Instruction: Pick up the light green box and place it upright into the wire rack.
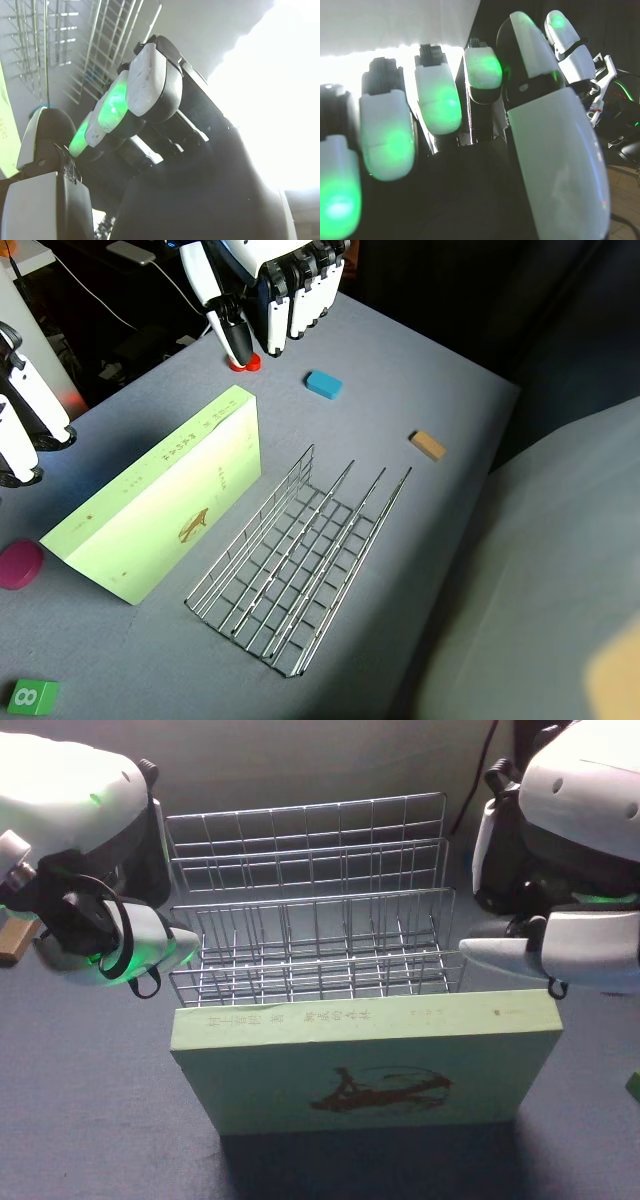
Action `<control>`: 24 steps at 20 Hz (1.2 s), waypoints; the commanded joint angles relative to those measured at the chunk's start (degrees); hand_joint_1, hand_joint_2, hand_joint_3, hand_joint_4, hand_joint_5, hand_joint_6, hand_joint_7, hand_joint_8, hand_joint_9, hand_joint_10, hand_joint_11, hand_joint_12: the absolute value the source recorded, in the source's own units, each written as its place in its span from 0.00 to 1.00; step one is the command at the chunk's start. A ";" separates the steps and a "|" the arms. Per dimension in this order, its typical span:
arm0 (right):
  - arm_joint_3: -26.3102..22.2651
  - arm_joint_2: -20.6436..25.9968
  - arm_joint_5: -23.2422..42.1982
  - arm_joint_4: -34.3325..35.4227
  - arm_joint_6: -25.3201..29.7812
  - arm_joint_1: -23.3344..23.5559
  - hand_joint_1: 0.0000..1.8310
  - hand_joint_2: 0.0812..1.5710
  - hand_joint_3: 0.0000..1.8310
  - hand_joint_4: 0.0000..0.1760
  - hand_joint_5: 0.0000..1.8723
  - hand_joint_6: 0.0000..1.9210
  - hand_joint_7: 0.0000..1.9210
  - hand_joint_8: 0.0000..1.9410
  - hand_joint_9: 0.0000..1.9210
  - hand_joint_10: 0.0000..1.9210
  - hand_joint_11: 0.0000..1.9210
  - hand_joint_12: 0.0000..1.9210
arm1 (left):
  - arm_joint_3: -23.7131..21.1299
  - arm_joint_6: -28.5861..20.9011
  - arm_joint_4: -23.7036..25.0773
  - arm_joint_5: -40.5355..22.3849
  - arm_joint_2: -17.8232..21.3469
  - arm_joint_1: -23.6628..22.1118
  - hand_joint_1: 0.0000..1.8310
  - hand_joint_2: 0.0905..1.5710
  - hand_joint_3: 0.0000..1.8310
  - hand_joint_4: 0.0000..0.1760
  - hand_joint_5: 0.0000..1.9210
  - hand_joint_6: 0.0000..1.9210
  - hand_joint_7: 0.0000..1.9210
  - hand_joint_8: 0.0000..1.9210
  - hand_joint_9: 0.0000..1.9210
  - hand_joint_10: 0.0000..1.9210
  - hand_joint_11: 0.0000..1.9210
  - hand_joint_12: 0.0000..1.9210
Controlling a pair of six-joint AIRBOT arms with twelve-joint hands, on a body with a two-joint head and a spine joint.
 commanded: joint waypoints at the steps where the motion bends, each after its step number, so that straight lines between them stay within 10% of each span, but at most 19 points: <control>1: -0.12 0.03 2.05 -2.30 0.23 0.84 0.06 0.65 0.02 0.15 0.13 0.00 0.13 0.00 0.10 0.01 0.00 0.39 | -0.12 0.03 4.88 -0.39 0.03 -0.65 0.06 0.75 0.01 0.12 0.13 0.00 0.09 0.00 0.09 0.00 0.00 0.30; 10: -0.04 -1.30 -2.44 -2.26 0.01 2.00 0.07 0.65 0.01 0.12 0.13 0.00 0.13 0.00 0.10 0.00 0.00 0.38 | 1.91 3.22 4.89 -2.29 0.23 -0.54 0.04 0.76 0.00 0.10 0.13 0.00 0.10 0.00 0.09 0.00 0.00 0.30; 24: 3.82 -20.72 -16.70 -2.18 6.66 -1.04 0.50 0.64 0.00 0.00 0.08 0.00 0.08 0.00 0.06 0.00 0.00 0.25 | 5.19 13.29 4.90 -5.16 2.08 -0.46 0.04 0.77 0.00 0.07 0.11 0.00 0.10 0.00 0.10 0.00 0.00 0.31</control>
